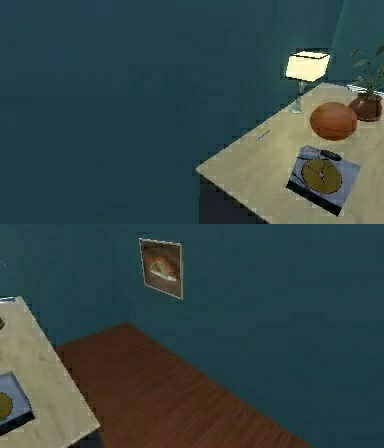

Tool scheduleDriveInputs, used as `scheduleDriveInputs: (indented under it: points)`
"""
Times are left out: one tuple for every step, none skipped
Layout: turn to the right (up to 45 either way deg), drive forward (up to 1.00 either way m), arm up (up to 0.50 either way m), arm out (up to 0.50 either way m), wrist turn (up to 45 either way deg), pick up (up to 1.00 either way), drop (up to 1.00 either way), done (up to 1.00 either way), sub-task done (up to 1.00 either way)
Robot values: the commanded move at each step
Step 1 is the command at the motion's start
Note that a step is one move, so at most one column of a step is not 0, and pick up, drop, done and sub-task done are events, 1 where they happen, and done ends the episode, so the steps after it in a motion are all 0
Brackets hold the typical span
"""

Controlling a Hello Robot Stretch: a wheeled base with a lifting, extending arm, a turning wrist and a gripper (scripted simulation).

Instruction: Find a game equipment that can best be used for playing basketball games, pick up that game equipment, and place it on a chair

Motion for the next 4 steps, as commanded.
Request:
scheduleDriveInputs:
  points:
    - [45.0, 0.0, 0.0, 0.0, 0.0, 0.0, 0.0, 0.0, 0.0]
    - [39.0, 0.0, 0.0, 0.0, 0.0, 0.0, 0.0, 0.0, 0.0]
    - [0.0, 0.65, 0.0, 0.0, 0.0, 0.0, 0.0, 0.0, 0.0]
    - [-33.0, 0.0, 0.0, 0.0, 0.0, 0.0, 0.0, 0.0, 0.0]
